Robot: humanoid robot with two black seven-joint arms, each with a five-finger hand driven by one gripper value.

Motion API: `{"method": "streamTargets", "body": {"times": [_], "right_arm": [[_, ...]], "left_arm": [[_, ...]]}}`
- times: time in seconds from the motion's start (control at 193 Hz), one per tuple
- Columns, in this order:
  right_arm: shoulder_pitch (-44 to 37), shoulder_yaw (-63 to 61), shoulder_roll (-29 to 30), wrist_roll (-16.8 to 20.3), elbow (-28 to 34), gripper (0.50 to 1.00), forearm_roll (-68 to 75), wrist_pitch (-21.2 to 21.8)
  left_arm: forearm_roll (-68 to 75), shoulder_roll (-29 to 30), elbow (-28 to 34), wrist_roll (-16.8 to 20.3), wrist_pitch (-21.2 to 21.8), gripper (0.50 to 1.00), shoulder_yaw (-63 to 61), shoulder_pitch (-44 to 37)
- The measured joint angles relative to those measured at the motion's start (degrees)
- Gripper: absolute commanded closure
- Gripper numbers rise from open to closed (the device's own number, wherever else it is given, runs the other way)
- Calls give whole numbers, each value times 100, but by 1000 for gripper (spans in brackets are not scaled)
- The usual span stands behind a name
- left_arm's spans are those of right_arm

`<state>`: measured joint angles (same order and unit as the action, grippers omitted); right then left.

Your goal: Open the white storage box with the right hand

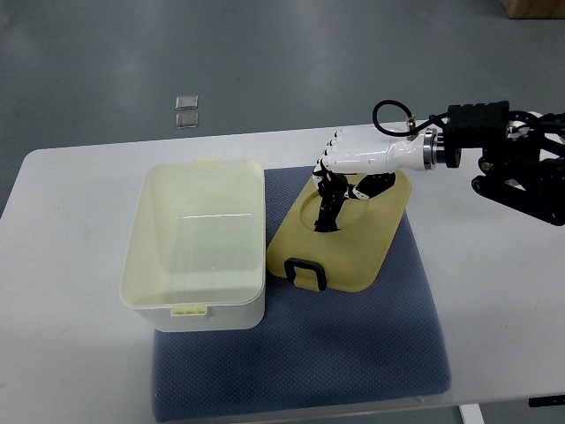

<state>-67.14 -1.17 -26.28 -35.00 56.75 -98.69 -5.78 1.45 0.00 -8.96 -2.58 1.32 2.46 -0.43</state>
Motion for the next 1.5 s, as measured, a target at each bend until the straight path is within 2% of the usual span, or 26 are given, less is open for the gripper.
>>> {"method": "streamTargets", "body": {"times": [0.047,0.124,0.176,0.259,0.643,0.741,0.902,1.063,1.146,1.343,1.389,1.498], "right_arm": [[49,0,16,0,4,759,-1,-39],[102,-1,18,0,2,703,-1,-113],[129,-3,18,0,-2,677,-1,-138],[144,-6,-13,0,-5,660,-1,-155],[30,-323,-350,0,-41,656,141,-168],[83,-832,-342,0,-55,656,406,-36],[441,-1834,-197,0,-93,656,1518,440],[1009,-2954,200,17,-300,642,2555,632],[1340,-3497,402,284,-349,642,2961,644],[1894,-4315,692,1341,-618,640,4282,602],[1932,-4344,717,1553,-749,599,4726,614],[1990,-4309,736,1959,-1052,574,5761,646]], "left_arm": [[0,0,0,0,0,500,0,0],[0,0,0,0,0,500,0,-2],[0,0,-2,0,0,500,0,-1],[0,0,-2,0,0,500,0,0],[0,0,-2,-2,0,500,0,-2],[0,0,-2,-2,0,500,0,1],[0,0,-2,-1,0,500,0,0],[0,0,-2,1,0,500,0,1],[0,0,-2,0,0,500,0,-2],[0,0,-2,0,0,500,0,0],[0,0,-2,1,0,500,0,1],[0,0,-2,0,0,500,0,-2]]}}
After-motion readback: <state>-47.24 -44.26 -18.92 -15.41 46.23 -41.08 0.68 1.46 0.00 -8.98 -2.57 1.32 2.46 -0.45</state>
